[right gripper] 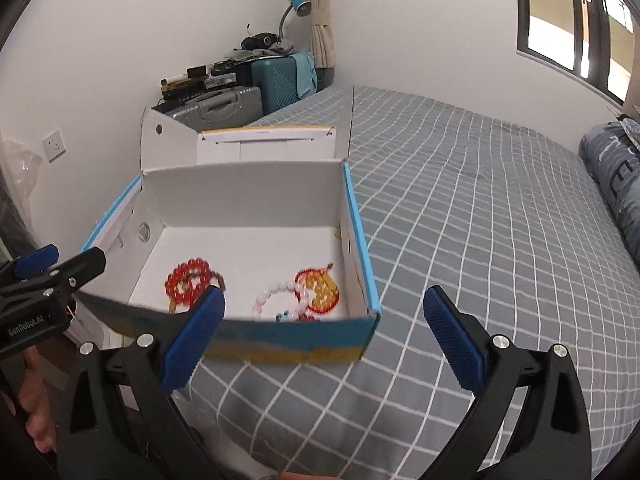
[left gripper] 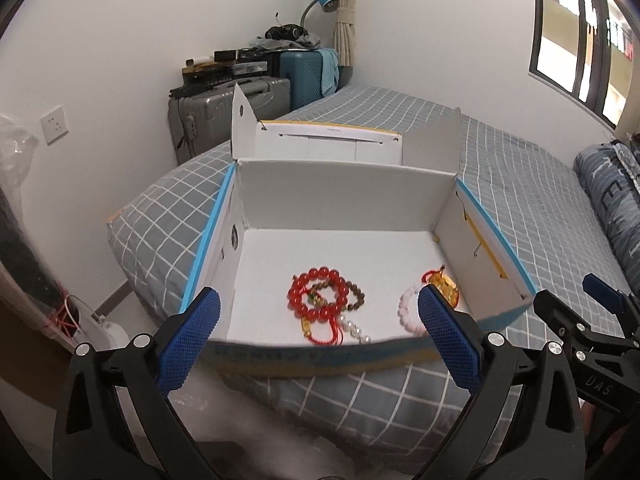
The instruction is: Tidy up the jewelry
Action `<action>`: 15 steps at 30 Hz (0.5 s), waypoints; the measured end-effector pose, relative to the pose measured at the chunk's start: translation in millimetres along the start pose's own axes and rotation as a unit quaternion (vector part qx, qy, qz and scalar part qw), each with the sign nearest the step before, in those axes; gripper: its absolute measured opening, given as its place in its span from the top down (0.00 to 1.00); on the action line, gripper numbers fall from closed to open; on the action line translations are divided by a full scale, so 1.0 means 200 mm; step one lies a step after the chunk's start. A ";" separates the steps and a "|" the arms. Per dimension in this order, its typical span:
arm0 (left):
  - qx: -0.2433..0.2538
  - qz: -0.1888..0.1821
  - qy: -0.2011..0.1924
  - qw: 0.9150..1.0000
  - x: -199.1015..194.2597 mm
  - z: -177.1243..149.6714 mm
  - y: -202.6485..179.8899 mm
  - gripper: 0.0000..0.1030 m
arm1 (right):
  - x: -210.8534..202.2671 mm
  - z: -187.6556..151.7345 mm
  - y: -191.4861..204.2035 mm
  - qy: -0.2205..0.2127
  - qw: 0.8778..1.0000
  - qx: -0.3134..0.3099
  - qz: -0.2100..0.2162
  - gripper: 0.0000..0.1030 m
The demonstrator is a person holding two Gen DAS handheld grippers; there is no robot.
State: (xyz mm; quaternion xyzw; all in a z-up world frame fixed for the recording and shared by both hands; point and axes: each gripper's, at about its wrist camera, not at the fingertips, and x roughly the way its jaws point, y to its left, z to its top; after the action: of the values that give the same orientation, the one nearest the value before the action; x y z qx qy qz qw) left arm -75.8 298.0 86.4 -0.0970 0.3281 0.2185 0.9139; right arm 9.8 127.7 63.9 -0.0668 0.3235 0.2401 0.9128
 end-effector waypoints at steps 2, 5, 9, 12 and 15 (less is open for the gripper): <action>0.001 -0.003 0.001 1.000 -0.01 -0.04 0.00 0.05 | -0.01 -0.04 0.00 0.005 1.000 0.000 -0.001 0.07; 0.011 -0.002 0.002 1.000 -0.03 -0.10 -0.02 0.05 | -0.02 -0.11 -0.01 0.007 1.000 0.002 -0.001 0.07; 0.020 0.005 0.002 1.000 -0.05 -0.16 -0.05 0.05 | -0.02 -0.18 -0.02 0.011 1.000 0.008 0.003 0.07; 0.023 0.007 0.002 1.000 -0.07 -0.19 -0.06 0.05 | -0.02 -0.20 -0.03 0.013 1.000 0.010 0.003 0.07; 0.022 0.010 0.003 1.000 -0.08 -0.22 -0.06 0.05 | -0.02 -0.21 -0.03 0.012 1.000 0.009 0.004 0.07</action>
State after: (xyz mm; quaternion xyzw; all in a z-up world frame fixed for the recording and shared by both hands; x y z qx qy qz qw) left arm -105.5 267.9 63.9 -0.0739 0.3364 0.2202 0.9126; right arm -13.1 108.9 34.3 -0.0600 0.3372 0.2402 0.9083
